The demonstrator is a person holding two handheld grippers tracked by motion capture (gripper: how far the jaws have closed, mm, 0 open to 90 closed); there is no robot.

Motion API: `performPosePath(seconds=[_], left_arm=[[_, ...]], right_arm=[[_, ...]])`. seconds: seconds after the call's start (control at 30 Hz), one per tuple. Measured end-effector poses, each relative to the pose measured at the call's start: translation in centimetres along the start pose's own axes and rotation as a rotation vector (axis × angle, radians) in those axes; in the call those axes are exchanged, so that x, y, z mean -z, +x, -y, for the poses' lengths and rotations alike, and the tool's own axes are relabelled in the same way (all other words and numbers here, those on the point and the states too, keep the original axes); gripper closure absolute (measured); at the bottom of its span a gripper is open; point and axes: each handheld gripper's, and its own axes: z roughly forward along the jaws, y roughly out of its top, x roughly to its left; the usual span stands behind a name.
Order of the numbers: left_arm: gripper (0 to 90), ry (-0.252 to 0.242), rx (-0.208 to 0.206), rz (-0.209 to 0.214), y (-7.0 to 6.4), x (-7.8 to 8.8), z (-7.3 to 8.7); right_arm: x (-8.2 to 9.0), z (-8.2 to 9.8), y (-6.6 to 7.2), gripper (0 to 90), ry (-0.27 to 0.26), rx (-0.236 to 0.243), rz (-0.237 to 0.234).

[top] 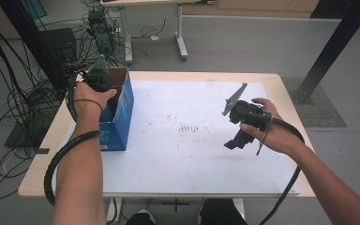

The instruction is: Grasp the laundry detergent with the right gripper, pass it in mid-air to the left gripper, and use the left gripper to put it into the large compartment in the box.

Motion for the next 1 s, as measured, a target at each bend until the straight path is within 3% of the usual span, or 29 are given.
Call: performPosePath(seconds=[1.0], left_arm=[[37.0,-0.007,0.002,0.002,-0.11,-0.03,0.28]], right_arm=[[0.66,0.43,-0.34,5.3,0.004,-0.013,0.017]])
